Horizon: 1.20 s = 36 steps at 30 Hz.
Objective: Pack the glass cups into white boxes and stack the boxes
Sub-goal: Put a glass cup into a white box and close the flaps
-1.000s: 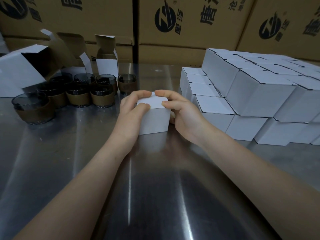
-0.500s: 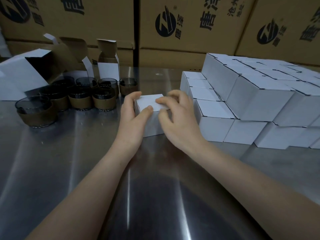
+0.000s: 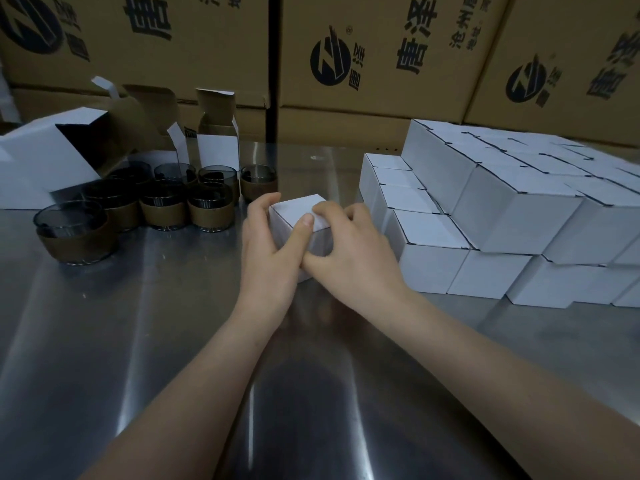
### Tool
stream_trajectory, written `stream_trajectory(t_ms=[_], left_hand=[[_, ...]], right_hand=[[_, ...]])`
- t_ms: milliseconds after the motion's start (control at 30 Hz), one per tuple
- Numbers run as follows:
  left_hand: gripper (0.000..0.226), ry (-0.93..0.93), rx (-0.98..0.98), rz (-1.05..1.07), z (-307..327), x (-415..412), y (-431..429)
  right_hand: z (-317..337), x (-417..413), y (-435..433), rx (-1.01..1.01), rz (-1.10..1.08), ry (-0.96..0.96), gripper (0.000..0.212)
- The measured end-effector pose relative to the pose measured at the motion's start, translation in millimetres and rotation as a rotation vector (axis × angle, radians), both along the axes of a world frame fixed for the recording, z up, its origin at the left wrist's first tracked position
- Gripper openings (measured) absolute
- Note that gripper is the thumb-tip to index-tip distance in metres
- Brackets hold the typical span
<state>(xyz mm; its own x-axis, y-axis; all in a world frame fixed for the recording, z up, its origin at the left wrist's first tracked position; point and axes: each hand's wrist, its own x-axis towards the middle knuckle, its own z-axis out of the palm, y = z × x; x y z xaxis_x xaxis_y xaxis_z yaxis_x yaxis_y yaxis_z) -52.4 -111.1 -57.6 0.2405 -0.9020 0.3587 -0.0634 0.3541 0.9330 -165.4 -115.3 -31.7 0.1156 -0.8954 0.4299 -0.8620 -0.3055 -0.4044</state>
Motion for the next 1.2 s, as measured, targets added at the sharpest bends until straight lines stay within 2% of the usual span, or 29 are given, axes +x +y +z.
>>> stream_trajectory(t_ms=[133, 233, 333, 467, 567, 733, 933, 1200], left_hand=[[0.02, 0.06, -0.076, 0.123, 2.8, 1.5, 0.1], [0.016, 0.064, -0.103, 0.187, 3.5, 1.8, 1.2], [0.019, -0.024, -0.072, 0.188, 3.3, 0.2, 2.6], [0.025, -0.121, -0.032, 0.043, 2.9, -6.2, 8.5], [0.019, -0.341, -0.056, -0.055, 1.2, -12.4, 15.1], [0.018, -0.632, -0.099, -0.231, 3.0, -21.1, 24.6], [0.024, -0.836, -0.163, -0.351, 8.3, -27.0, 33.2], [0.023, -0.915, -0.185, -0.414, 8.4, -31.8, 35.6]], right_hand=[[8.9, -2.1, -8.6, -0.047, 0.001, -0.075, 0.056], [28.1, -10.1, -17.3, -0.129, 0.012, -0.198, 0.05], [55.2, -21.2, -30.6, -0.209, -0.028, -0.305, 0.049], [91.2, -35.5, -63.3, -0.202, -0.151, -0.328, 0.053], [109.5, -45.4, -93.3, -0.143, -0.255, -0.329, 0.05], [117.4, -53.0, -134.4, -0.044, -0.365, -0.217, 0.05], [98.8, -59.1, -168.2, -0.016, -0.438, -0.069, 0.042], [82.5, -66.6, -189.0, -0.056, -0.52, 0.063, 0.044]])
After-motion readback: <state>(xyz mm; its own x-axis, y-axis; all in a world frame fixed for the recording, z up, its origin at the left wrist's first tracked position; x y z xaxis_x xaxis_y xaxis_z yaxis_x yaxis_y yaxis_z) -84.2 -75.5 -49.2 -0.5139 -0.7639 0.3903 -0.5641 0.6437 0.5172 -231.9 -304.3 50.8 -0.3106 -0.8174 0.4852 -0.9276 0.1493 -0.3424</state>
